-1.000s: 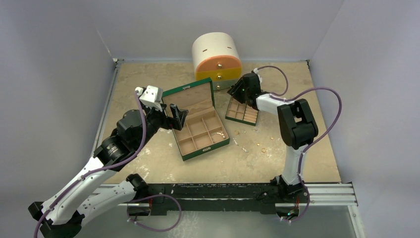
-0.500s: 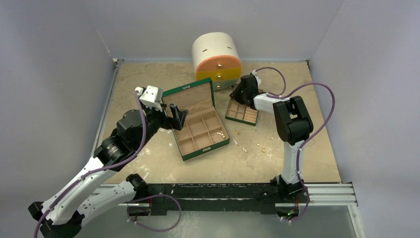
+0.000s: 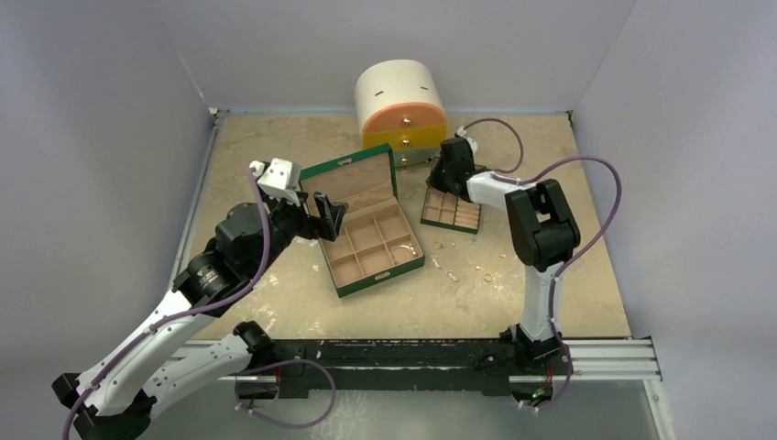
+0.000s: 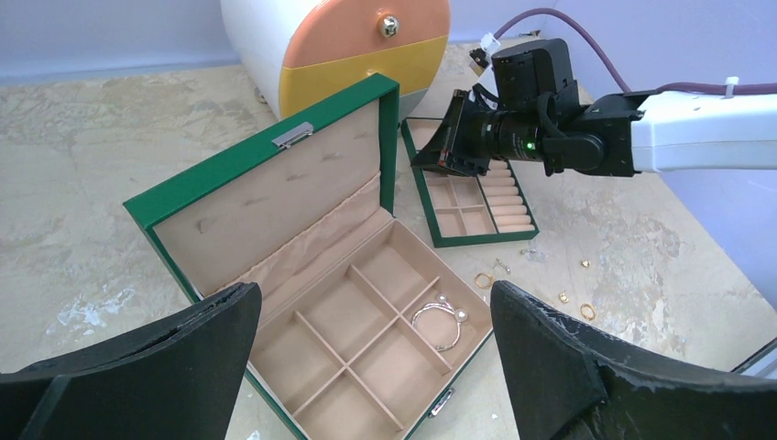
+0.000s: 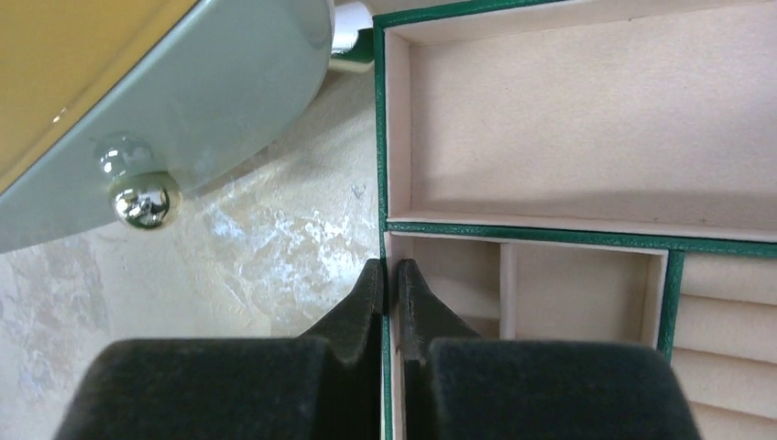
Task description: Organize the mixed jewelry
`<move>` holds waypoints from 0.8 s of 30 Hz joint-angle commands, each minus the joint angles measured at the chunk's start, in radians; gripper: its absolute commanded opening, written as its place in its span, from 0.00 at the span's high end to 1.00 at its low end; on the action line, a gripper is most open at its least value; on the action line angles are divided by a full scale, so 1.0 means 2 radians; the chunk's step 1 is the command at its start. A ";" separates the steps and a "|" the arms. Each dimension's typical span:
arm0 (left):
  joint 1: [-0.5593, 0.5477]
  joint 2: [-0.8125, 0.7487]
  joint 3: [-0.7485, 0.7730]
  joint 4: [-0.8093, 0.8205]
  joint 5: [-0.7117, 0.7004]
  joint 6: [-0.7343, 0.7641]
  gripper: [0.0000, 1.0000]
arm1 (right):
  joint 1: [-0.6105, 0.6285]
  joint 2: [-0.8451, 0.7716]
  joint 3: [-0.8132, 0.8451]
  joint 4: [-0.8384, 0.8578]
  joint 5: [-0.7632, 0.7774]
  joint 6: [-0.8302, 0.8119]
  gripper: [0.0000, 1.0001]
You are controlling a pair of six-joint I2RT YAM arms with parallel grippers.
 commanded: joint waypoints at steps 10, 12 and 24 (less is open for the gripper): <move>-0.001 -0.001 0.000 0.013 -0.007 0.003 0.04 | 0.003 -0.108 0.004 -0.072 0.040 -0.101 1.00; -0.001 -0.001 0.000 0.012 -0.009 0.003 0.04 | 0.003 -0.122 0.000 -0.072 0.042 -0.110 1.00; -0.001 -0.004 -0.001 0.013 -0.017 0.003 0.04 | 0.003 -0.241 -0.069 -0.057 0.023 -0.181 1.00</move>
